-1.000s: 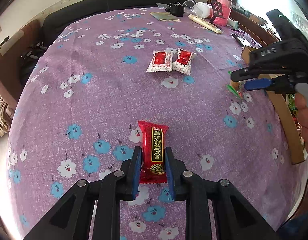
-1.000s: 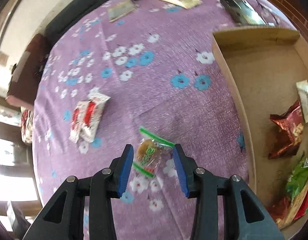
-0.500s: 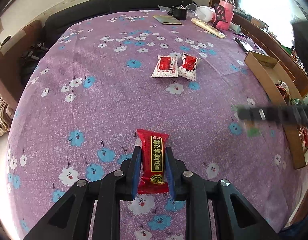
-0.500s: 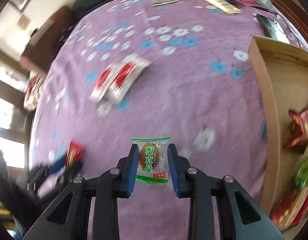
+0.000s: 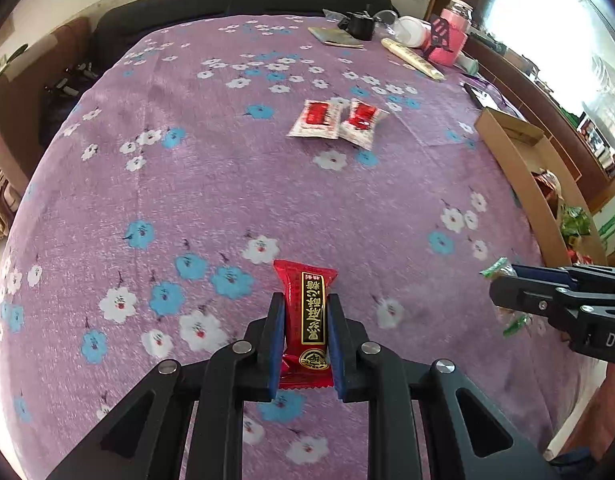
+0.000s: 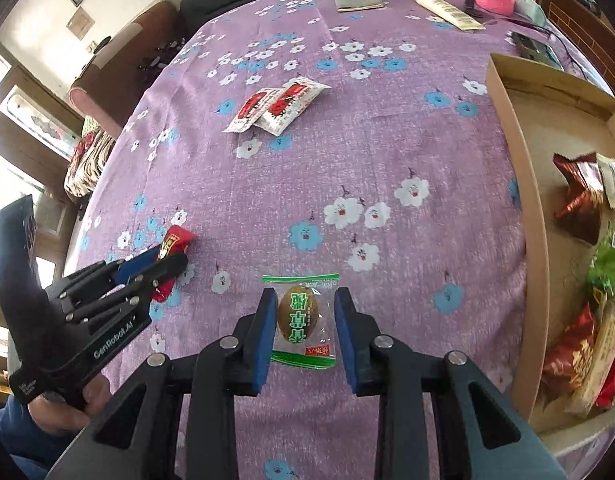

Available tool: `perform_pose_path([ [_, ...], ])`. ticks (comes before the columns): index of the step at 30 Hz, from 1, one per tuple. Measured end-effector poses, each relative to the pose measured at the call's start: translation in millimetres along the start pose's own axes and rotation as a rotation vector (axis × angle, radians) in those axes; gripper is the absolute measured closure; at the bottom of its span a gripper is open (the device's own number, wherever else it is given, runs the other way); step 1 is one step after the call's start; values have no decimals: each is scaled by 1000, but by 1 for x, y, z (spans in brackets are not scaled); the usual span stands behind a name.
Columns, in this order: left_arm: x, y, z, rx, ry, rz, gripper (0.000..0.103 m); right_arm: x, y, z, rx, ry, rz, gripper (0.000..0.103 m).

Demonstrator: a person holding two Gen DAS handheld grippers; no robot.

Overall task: Organize snacks
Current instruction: 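Carry the red candy bar and green candy over the cardboard tray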

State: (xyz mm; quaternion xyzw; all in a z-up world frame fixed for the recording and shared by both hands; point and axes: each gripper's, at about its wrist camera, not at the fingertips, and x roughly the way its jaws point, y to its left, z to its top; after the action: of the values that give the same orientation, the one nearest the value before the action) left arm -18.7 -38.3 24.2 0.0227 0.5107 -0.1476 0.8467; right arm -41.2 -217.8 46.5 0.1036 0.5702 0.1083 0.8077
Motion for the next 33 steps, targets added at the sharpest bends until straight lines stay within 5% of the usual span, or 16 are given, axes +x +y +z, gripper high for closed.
perform_pose_path([
  [33, -26, -106, 18, 177, -67, -11, 84, -60, -64, -16, 55, -122, 19, 75],
])
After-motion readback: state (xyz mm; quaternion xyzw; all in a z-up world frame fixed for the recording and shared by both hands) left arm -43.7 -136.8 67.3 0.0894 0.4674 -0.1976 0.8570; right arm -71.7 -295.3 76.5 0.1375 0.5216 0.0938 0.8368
